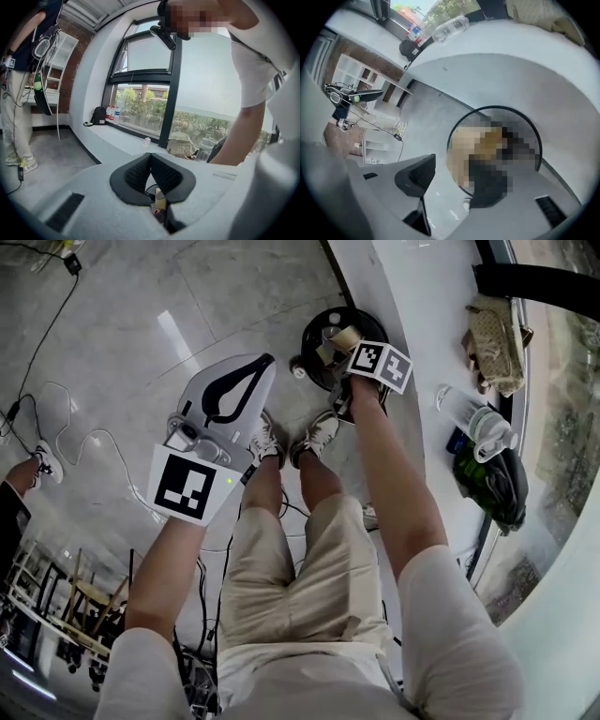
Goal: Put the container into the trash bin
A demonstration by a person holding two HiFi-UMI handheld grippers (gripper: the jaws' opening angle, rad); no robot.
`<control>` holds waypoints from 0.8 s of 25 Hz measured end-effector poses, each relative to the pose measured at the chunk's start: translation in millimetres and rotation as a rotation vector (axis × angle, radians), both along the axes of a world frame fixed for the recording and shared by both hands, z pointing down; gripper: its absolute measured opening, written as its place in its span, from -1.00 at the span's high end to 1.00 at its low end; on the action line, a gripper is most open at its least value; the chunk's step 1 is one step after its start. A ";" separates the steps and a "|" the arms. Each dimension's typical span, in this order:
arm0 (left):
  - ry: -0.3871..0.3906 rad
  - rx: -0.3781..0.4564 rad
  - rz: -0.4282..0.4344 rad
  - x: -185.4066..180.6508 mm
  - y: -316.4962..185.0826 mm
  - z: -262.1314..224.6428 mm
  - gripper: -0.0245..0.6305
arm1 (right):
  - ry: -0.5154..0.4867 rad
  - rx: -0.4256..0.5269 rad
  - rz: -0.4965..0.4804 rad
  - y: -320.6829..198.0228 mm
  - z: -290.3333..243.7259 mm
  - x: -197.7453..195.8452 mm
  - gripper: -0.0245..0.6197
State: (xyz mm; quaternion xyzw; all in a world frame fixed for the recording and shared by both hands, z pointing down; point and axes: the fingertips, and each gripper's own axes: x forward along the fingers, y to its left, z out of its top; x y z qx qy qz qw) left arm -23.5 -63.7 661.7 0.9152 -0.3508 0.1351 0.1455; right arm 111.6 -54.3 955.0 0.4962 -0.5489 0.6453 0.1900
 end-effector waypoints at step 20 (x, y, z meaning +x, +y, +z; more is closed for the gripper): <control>0.007 -0.021 -0.084 -65.0 50.2 -98.0 0.87 | 0.065 0.040 0.053 19.0 -98.4 -7.5 0.35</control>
